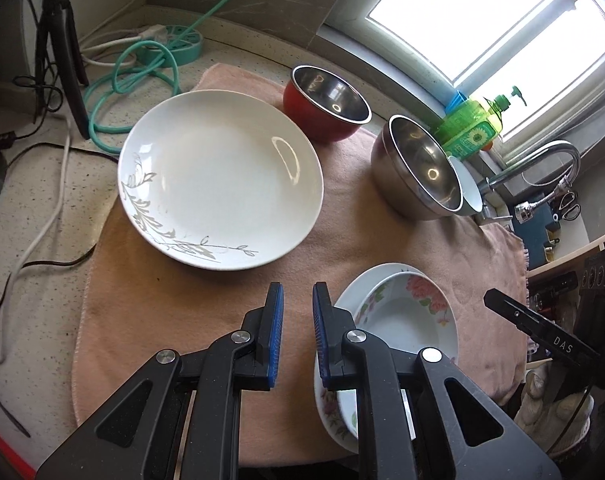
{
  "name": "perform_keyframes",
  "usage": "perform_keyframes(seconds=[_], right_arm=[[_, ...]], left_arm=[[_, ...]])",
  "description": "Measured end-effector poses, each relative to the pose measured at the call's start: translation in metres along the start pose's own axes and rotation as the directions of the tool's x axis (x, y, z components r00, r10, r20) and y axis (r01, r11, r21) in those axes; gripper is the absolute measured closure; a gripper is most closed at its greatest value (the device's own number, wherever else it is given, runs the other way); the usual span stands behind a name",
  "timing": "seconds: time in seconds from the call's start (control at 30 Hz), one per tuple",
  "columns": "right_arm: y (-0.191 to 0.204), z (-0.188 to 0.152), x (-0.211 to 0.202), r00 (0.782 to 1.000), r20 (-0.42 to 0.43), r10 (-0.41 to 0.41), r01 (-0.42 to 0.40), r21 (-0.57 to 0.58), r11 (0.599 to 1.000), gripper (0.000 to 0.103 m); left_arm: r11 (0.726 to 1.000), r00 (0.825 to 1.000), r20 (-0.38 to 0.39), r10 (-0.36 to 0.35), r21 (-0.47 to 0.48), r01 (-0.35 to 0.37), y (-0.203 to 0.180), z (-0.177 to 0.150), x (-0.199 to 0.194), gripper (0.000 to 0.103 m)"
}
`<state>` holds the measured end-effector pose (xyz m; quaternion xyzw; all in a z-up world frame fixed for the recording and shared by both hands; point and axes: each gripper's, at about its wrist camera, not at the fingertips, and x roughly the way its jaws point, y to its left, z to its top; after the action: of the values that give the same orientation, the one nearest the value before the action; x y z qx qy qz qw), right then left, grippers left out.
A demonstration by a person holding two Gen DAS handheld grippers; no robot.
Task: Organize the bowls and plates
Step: 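Move the right tool to the white leaf-pattern plate rim and grasp it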
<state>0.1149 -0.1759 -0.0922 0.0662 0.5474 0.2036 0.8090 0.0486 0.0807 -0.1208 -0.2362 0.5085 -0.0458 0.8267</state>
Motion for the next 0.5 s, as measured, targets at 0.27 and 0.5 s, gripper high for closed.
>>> perform_keyframes(seconds=[0.27, 0.5], right_arm=[[0.042, 0.027, 0.010, 0.997, 0.017, 0.076, -0.074, -0.104, 0.992, 0.050], [0.055, 0.052, 0.031, 0.994, -0.007, 0.107, -0.108, -0.063, 0.992, 0.048]], left_arm=[[0.998, 0.997, 0.064, 0.047, -0.051, -0.044, 0.035, 0.022, -0.011, 0.082], [0.993, 0.991, 0.095, 0.098, -0.080, -0.091, 0.065, 0.043, -0.016, 0.082]])
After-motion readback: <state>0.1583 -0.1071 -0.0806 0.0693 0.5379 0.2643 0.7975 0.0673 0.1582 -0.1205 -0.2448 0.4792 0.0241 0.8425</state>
